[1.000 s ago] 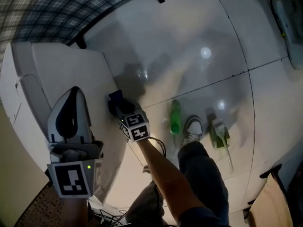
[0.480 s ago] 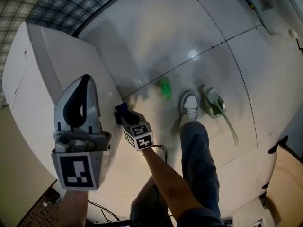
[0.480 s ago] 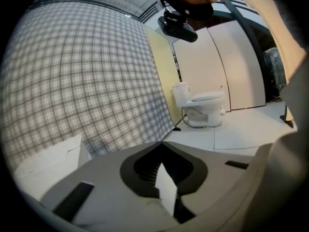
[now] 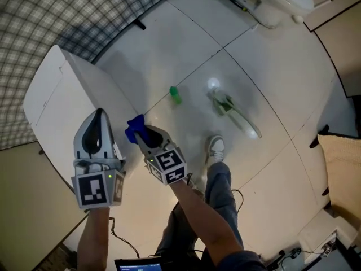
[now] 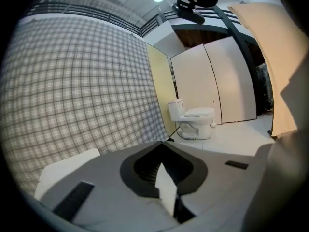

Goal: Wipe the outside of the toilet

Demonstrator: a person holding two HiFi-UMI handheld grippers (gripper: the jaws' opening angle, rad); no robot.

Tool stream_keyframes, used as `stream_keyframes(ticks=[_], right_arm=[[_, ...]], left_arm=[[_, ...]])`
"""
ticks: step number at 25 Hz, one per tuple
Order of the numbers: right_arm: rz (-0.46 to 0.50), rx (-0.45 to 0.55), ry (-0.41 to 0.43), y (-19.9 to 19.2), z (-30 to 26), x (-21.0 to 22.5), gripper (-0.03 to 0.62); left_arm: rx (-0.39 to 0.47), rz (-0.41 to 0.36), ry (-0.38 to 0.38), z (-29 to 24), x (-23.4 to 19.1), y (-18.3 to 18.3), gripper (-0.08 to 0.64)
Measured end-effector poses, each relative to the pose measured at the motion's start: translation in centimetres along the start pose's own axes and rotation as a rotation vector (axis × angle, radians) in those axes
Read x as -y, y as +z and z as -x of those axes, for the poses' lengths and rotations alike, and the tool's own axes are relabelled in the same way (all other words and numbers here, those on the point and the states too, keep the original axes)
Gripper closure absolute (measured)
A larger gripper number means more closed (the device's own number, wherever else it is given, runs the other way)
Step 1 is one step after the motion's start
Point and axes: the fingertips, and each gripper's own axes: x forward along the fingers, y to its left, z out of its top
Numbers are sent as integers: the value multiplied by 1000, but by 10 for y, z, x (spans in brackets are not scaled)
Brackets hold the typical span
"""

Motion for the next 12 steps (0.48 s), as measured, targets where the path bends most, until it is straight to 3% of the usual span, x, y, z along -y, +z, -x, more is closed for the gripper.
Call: stream_keyframes(ticks=[2, 6, 12], right_arm=[[27, 63, 9, 33, 29, -23, 492], [65, 150, 22, 78, 83, -61, 492], [69, 243, -9, 81, 150, -87, 492]], left_arm=[[-2, -21, -9, 22, 5, 2, 551], [-31, 51, -8, 60, 25, 2, 551], [-50, 26, -49, 107, 59, -26, 551]])
